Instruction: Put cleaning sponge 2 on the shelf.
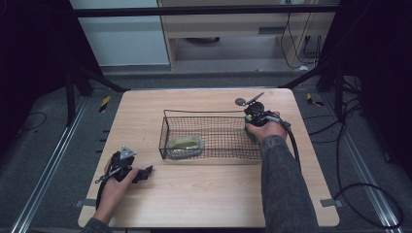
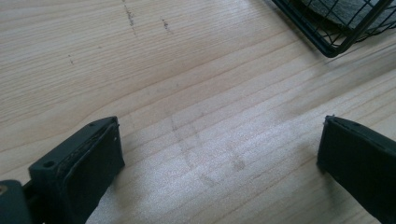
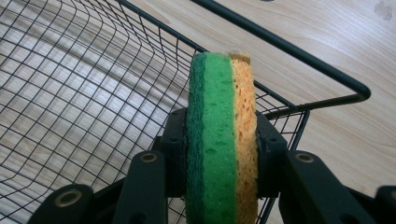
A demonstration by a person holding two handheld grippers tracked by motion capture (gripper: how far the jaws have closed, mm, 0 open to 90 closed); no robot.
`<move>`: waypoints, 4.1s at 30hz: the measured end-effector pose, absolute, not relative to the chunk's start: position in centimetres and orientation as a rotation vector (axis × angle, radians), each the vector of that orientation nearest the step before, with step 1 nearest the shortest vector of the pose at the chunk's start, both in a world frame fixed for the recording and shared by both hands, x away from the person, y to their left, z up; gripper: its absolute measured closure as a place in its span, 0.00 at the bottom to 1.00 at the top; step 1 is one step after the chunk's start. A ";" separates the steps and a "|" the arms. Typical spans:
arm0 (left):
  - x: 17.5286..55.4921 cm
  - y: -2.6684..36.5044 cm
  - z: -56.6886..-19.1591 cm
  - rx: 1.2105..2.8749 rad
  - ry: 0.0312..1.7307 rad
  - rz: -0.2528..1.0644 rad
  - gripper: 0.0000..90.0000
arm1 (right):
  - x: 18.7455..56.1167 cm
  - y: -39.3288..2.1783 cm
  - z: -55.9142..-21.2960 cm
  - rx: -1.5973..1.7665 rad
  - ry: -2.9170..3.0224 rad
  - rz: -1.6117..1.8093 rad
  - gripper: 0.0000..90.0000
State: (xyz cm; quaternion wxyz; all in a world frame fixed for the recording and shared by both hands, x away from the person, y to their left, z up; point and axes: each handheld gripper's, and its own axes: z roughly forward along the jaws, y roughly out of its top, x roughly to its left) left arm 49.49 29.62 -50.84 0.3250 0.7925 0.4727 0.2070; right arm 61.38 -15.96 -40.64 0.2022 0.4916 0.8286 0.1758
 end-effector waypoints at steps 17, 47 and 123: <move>49.5 29.6 -50.8 2.077 1.240 0.541 0.00 | 61.6 -15.8 -41.0 1.378 2.323 0.471 0.69; 49.5 29.6 -50.8 2.077 1.238 0.544 0.00 | 58.9 -14.9 -40.3 1.370 2.344 0.531 0.64; 49.5 29.6 -50.9 2.077 1.240 0.542 0.00 | 49.3 -26.1 -48.1 1.481 1.961 0.739 0.10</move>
